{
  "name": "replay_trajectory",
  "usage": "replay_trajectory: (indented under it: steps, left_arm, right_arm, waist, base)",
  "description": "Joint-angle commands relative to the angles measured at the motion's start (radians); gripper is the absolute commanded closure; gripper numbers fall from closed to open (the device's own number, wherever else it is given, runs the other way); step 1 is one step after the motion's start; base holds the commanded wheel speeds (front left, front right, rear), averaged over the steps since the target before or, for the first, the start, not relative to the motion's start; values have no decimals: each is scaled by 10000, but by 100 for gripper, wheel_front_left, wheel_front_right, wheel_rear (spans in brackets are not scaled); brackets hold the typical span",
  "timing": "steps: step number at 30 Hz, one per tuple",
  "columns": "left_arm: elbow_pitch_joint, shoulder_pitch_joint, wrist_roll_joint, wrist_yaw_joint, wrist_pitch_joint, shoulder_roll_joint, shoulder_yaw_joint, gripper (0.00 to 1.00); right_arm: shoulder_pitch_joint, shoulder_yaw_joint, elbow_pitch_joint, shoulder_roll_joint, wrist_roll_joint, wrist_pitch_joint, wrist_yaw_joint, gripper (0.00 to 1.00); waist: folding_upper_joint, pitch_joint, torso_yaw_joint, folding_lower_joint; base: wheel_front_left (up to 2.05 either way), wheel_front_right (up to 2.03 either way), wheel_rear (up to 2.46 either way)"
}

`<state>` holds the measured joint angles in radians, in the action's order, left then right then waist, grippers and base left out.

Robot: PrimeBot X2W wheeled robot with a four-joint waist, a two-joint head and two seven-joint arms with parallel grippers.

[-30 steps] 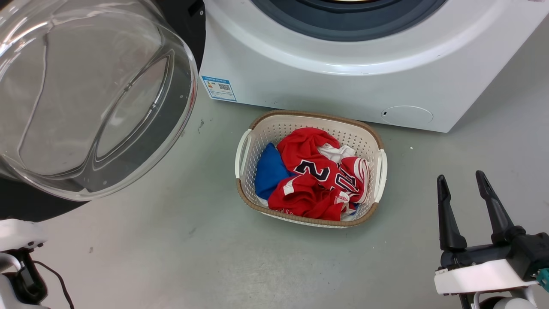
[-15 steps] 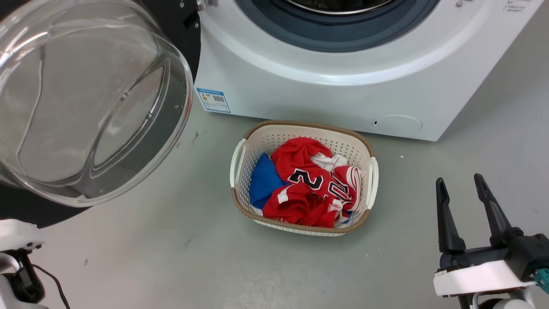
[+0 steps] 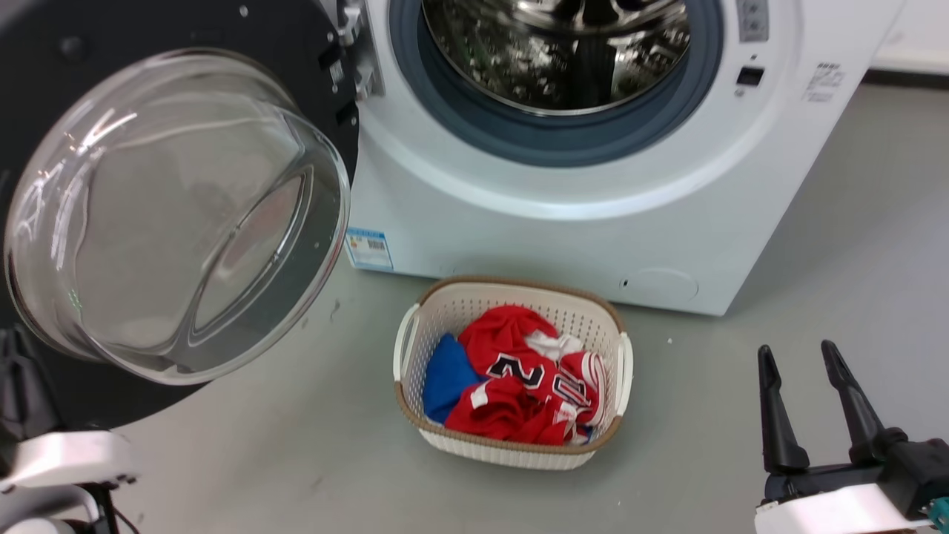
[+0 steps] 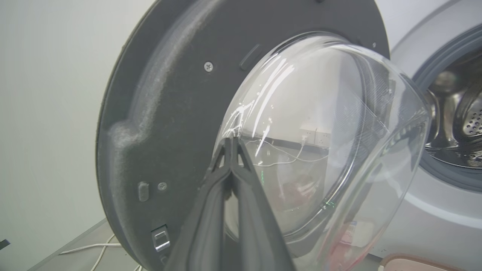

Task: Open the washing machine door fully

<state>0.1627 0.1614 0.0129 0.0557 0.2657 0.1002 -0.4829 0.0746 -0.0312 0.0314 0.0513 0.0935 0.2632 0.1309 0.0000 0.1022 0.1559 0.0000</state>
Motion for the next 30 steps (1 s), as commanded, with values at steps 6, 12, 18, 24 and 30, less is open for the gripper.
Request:
replay_trajectory:
  steps: [6,12,18,24,30]
  left_arm:
    - [-943,-974,47,322,-22,-264,897,100]
    - [-1492,-1572,172,434,-23,-373,2154,100]
    - [-1676,-1858,89,421,-23,-451,3068,100]
    - [-1681,-2224,-153,220,-23,-492,3929,100]
    - [-1458,-2502,-372,101,-23,-503,4728,100]
  right_arm:
    - [320,-254,356,-23,100,20,-2,0]
    - [523,-329,655,-25,93,20,-2,0]
    - [613,-374,699,-23,169,20,-2,0]
    - [793,-334,635,-22,250,20,-2,0]
    - [977,-302,530,-23,352,20,-2,0]
  waist:
    - [0,-817,-276,0]
    - [0,-1043,-458,0]
    - [0,-1164,-694,0]
    - [0,-1253,-1041,0]
    - [0,-1280,-1279,0]
  base:
    - [0,0,0]
    - [0,0,0]
    - [0,0,0]
    - [0,0,0]
    - [0,0,0]
